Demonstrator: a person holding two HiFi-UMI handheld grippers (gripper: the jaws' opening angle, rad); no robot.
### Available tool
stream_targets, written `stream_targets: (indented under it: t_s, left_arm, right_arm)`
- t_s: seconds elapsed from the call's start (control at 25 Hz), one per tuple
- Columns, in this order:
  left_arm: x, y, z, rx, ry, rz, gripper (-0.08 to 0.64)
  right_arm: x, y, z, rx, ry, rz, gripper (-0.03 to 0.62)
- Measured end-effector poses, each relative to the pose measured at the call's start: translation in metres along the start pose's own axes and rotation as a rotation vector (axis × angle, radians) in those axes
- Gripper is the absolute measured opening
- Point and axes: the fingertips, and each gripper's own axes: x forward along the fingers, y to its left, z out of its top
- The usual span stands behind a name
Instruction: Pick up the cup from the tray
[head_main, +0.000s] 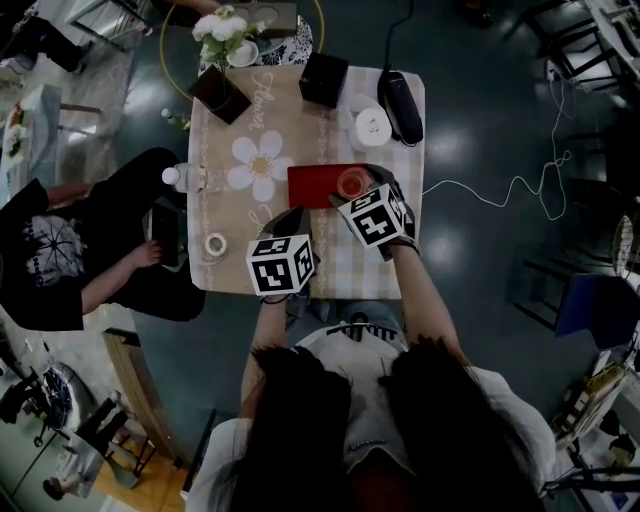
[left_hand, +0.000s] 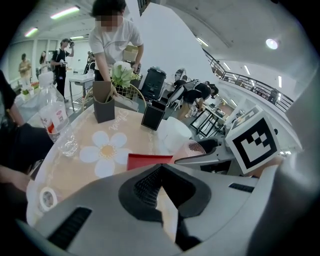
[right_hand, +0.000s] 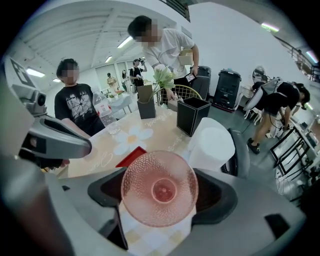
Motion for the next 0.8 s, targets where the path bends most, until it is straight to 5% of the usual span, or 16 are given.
stream_targets:
  t_s: [0.8]
  left_arm:
    - [-0.049,-0.034,-0.020,0.077,-0.076,-0.065,0.008]
  right_arm:
    - [-0.075,0.023,-0.062,0.040,-0.003,-0.079,0.394]
